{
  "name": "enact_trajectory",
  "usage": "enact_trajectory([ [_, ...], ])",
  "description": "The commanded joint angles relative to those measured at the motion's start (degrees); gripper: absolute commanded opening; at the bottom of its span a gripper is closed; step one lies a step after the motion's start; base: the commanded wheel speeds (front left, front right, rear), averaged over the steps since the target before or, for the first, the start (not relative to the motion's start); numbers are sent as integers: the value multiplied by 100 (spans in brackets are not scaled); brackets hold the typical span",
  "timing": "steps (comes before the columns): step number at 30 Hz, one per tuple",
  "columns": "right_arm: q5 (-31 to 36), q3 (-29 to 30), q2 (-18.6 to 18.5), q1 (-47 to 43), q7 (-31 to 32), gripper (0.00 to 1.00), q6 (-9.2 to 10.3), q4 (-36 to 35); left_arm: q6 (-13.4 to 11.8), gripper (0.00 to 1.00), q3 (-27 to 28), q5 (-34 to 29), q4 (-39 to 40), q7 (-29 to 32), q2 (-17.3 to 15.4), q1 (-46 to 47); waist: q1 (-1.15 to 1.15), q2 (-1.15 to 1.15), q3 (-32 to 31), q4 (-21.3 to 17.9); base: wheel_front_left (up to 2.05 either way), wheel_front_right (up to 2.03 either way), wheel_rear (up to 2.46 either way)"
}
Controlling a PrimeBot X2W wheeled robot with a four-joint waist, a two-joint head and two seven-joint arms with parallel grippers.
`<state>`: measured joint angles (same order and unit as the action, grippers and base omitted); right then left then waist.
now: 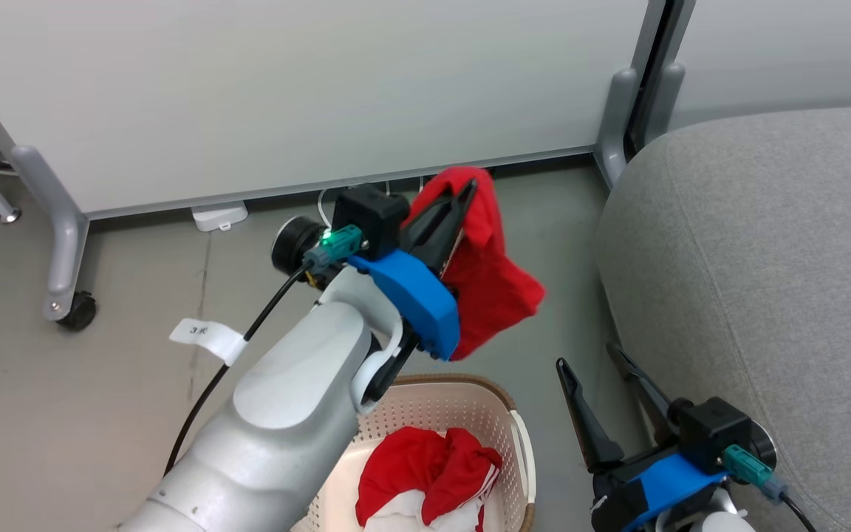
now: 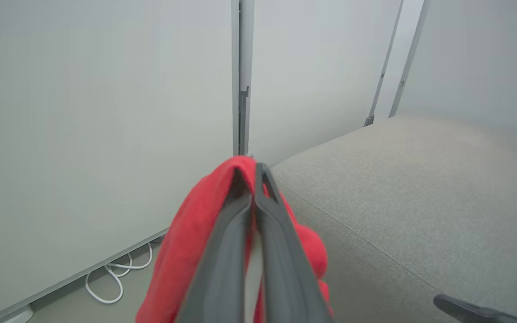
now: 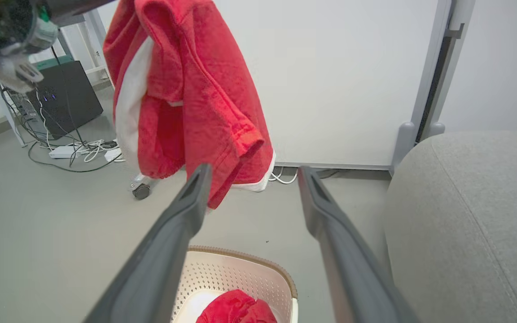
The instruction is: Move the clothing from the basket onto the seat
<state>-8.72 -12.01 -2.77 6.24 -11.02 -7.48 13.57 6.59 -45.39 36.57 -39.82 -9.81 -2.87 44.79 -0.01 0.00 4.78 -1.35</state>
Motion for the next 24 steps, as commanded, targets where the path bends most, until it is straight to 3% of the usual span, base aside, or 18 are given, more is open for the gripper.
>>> enact_trajectory([
  [1,-4,5,-20,-104,7,100,-3,-30,-38,0,-52,49,71,11,-6,116,1,0,-51,-7,0,0,0],
  [24,78,-54,-20,-113,221,100,-3,-235,-306,0,-899,674,245,0,-4,475,1,0,-244,-65,0,0,0],
])
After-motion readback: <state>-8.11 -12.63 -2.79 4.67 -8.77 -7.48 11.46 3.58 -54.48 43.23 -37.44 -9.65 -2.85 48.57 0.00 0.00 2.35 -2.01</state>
